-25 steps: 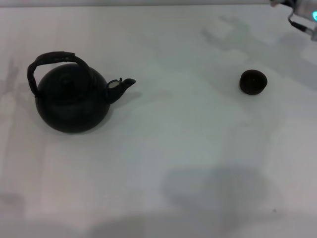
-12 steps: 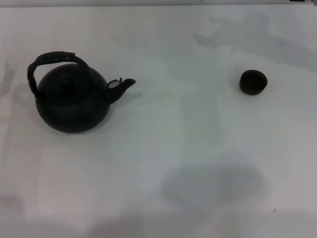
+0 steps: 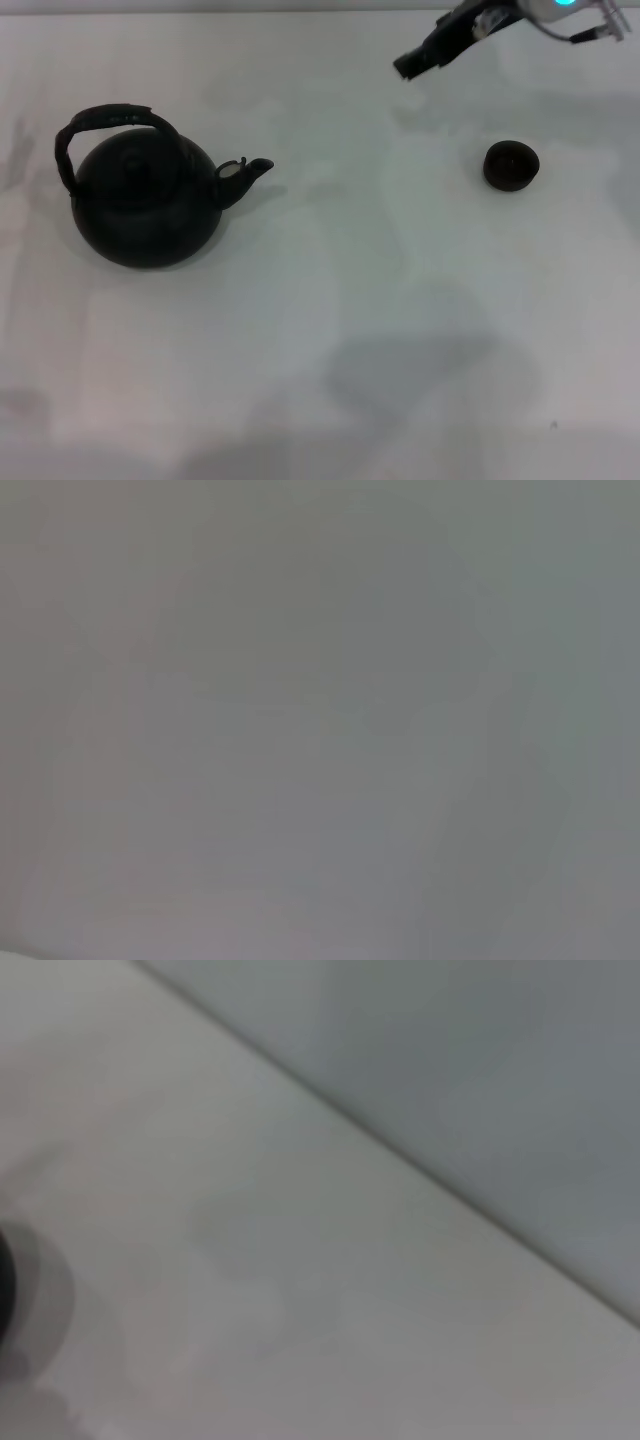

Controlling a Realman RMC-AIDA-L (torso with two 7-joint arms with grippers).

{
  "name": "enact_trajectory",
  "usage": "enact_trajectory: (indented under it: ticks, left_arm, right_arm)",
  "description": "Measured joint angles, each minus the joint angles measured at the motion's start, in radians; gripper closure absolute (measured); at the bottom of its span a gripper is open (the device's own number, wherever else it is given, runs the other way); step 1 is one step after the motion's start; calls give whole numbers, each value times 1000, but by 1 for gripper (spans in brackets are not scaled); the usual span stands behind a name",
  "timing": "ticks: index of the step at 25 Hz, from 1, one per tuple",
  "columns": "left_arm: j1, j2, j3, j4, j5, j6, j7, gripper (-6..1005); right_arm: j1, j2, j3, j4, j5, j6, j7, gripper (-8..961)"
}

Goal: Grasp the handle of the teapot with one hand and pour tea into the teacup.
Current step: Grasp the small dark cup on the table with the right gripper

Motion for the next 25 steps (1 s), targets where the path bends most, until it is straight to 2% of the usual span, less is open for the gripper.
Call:
enact_trajectory:
  ticks: [4,10,25]
  left_arm:
    - [-7,0,1,0,0,-2,3,208]
    - [-11,1,1,0,0,-21,3,209]
    - [-28,0,0,0,-3,-26,5,208]
  right_arm:
    - [43,1,-49,65,-23,-3,44,141]
    - [81,3,-52,164,-67,-25,75,140]
    - [78,0,-53,278,-114,-33,92,139]
